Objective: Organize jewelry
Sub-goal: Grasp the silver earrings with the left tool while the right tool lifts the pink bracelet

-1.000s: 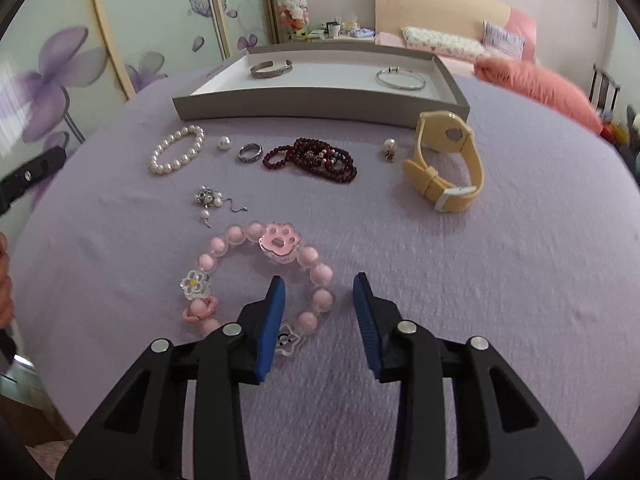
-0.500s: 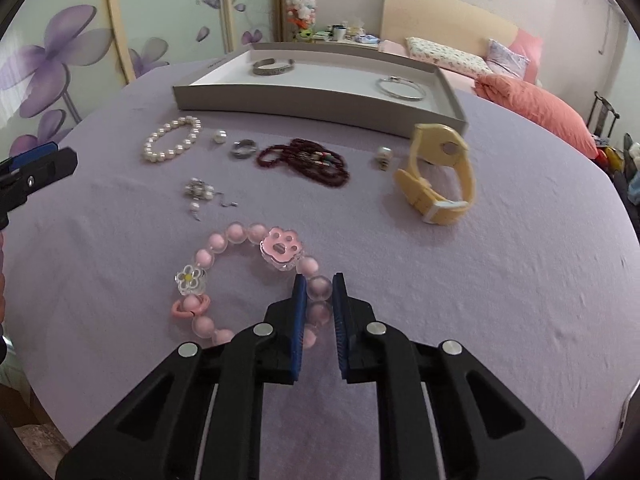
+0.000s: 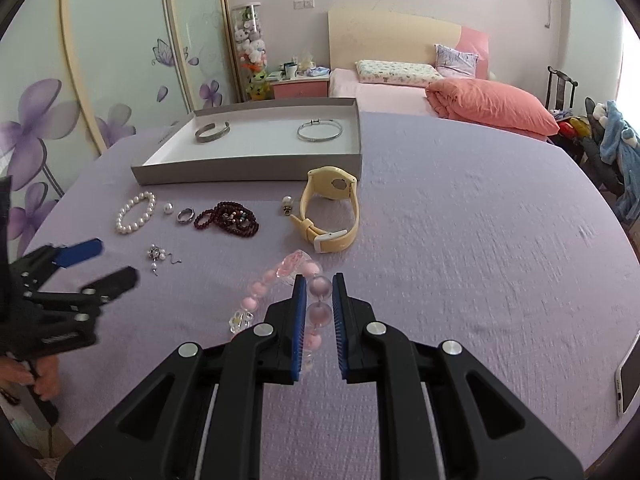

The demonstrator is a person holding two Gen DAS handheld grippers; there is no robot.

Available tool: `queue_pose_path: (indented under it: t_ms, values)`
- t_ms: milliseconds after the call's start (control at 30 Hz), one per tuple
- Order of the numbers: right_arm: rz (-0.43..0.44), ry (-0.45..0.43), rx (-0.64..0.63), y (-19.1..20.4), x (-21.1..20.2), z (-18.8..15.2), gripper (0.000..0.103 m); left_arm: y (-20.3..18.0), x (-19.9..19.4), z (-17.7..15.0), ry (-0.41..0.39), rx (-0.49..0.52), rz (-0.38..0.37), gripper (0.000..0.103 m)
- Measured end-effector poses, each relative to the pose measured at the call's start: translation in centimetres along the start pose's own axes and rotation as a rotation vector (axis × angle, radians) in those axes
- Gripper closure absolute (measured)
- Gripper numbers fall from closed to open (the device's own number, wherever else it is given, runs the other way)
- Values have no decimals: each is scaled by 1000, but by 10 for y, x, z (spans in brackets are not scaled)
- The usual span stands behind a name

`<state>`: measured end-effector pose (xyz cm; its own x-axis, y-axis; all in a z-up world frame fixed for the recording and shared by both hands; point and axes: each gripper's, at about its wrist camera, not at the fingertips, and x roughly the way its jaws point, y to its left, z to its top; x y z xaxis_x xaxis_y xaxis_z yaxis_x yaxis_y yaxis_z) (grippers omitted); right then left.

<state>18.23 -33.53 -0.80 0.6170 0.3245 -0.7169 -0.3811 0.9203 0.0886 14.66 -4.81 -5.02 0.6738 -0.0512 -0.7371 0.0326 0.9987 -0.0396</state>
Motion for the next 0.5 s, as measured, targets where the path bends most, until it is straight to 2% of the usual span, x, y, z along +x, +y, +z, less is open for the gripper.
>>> queue_pose_path:
  t_ms: [167,333,433,500]
  values:
    - [15,10,12,-2,5,-1,89,-12,20,8,36,-4,14,38]
    - [32,10,26,-5,4,0,89,-14,38,13,74,-23,32,45]
    - [35,9,25,-5,3,0,89,-16,40,15,73,-25,29,48]
    - [40,10,29,-5,3,0,89,-18,42,17,75,-17,39,53]
